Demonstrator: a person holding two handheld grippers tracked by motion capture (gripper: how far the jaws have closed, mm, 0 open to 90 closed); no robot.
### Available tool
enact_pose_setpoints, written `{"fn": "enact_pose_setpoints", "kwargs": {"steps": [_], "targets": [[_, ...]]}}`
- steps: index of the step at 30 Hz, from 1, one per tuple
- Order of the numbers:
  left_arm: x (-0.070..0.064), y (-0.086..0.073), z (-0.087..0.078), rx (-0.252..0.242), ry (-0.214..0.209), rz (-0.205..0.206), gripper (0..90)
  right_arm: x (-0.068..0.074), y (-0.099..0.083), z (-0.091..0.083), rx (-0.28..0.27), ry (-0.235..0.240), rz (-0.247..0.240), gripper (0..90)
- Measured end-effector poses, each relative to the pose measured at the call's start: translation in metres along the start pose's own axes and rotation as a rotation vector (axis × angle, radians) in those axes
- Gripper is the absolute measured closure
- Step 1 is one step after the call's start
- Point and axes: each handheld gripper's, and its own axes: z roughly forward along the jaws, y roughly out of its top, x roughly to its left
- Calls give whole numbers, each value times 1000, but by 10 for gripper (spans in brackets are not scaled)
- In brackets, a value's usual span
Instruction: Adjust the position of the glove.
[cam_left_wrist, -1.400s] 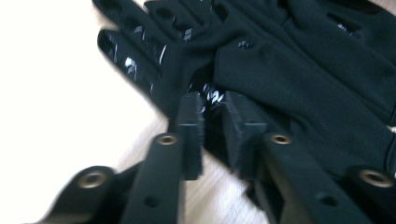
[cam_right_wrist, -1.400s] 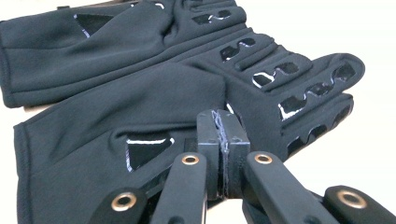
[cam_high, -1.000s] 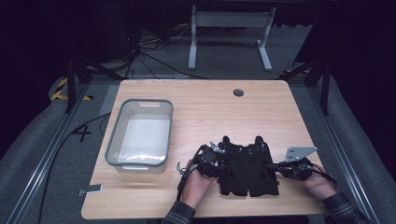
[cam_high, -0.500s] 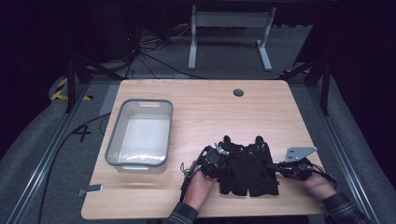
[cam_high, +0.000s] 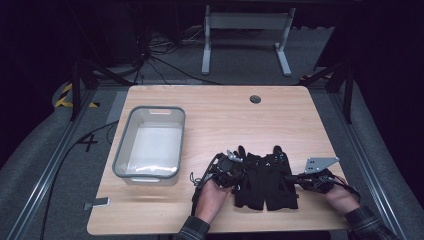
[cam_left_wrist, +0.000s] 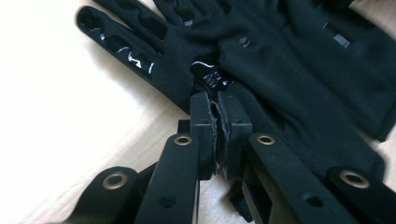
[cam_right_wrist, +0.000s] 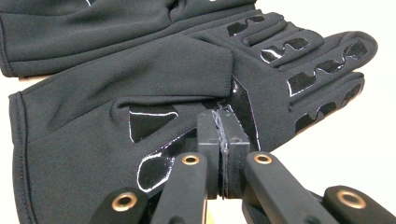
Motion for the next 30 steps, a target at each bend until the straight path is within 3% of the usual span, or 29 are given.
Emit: {"fn": "enact_pose_setpoints", "kwargs": {"steps": [12, 23, 30], "targets": [[11, 6, -23, -103, -18, -58, 863, 2, 16, 15, 1, 22, -28, 900], [6, 17, -22, -110, -49, -48, 863, 2, 22, 21, 3, 18, -34, 900], [3, 21, -22, -122, -102, -50, 862, 3, 28, 27, -5, 32, -45, 900]]}}
